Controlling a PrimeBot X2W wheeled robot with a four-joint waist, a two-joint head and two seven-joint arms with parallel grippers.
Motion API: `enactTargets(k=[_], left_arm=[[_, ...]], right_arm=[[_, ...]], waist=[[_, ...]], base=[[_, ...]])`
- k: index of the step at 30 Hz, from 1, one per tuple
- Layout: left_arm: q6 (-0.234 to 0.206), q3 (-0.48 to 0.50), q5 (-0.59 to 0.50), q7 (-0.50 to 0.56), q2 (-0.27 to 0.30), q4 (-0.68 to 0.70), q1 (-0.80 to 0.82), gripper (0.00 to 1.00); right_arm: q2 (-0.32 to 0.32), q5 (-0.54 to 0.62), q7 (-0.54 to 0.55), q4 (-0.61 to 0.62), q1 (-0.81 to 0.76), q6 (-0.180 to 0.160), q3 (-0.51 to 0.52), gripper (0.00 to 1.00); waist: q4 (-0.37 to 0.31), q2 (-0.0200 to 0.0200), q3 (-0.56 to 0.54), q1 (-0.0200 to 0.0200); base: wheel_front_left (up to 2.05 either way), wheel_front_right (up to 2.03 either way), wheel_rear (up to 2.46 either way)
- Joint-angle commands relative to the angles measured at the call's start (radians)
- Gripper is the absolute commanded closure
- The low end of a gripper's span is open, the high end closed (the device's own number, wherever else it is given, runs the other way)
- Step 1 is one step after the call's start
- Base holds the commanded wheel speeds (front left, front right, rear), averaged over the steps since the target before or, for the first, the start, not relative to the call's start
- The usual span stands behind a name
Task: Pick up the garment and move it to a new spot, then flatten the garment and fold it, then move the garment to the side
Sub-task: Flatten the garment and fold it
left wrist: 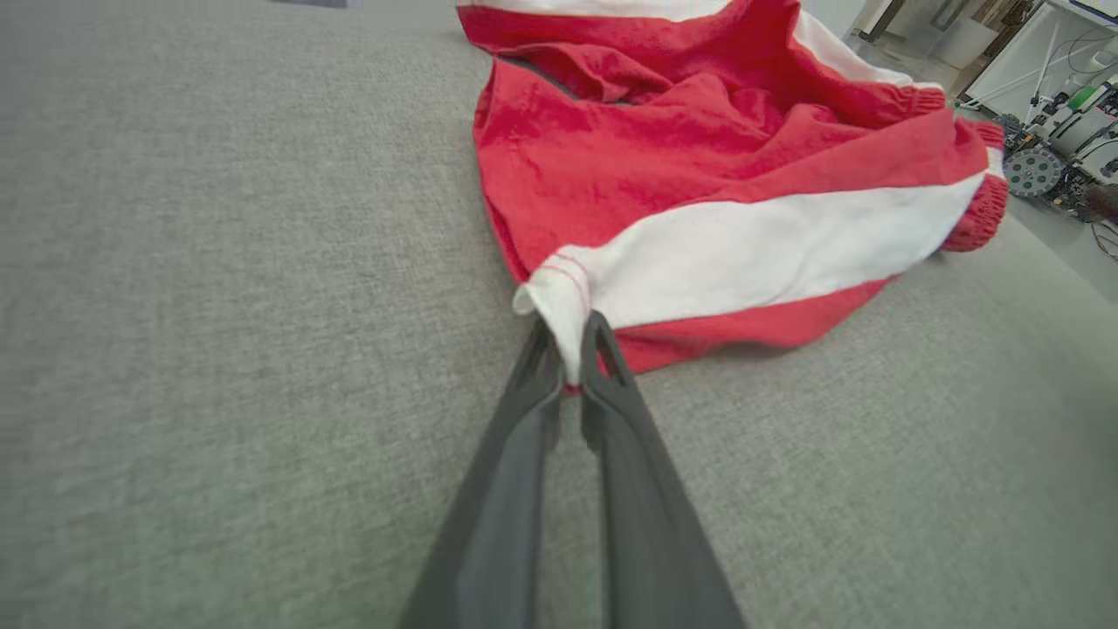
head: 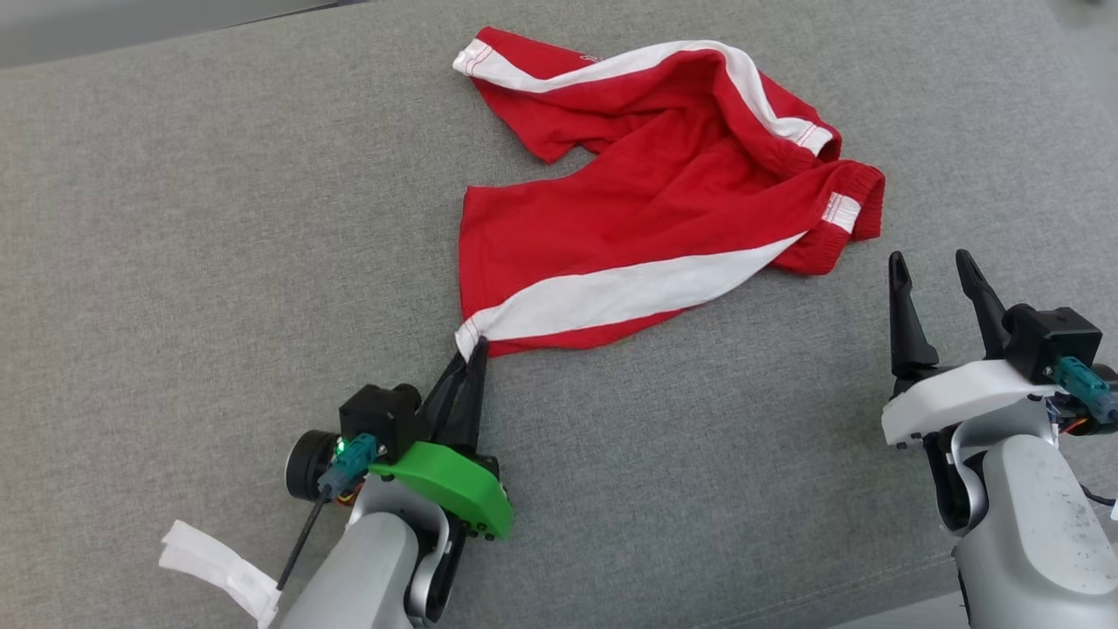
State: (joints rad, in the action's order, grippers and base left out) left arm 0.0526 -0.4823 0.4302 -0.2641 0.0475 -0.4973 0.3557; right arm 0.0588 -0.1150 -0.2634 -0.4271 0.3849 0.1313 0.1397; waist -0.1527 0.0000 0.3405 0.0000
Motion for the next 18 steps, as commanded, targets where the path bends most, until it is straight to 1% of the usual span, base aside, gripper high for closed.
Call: enactTargets(k=[1,8,18], left_arm=[[-0.001,0.015,-0.002,0.0,0.006,0.01,0.008,1.0],[-0.011,0.091,0.003,0.0,0.006,0.073,-0.039,1.0],[-0.036,0.217,-0.026,0.0,0.005,0.077,-0.132,1.0]], right_arm=[[0.001,-0.006,-0.002,0.0,-0.009,-0.001,-0.001,0.0],[-0.001,-0.015,-0.002,-0.01,-0.037,-0.001,-0.024,0.0],[-0.004,-0.034,-0.002,-0.039,-0.098,-0.001,-0.071,0.0]], waist=[[0.004,0.0,-0.007,0.0],[0.054,0.0,-0.05,0.0],[0.132,0.0,-0.135,0.0]], base=[[0.0,0.0,0.0],[0.0,0.0,0.0],[0.0,0.0,0.0]])
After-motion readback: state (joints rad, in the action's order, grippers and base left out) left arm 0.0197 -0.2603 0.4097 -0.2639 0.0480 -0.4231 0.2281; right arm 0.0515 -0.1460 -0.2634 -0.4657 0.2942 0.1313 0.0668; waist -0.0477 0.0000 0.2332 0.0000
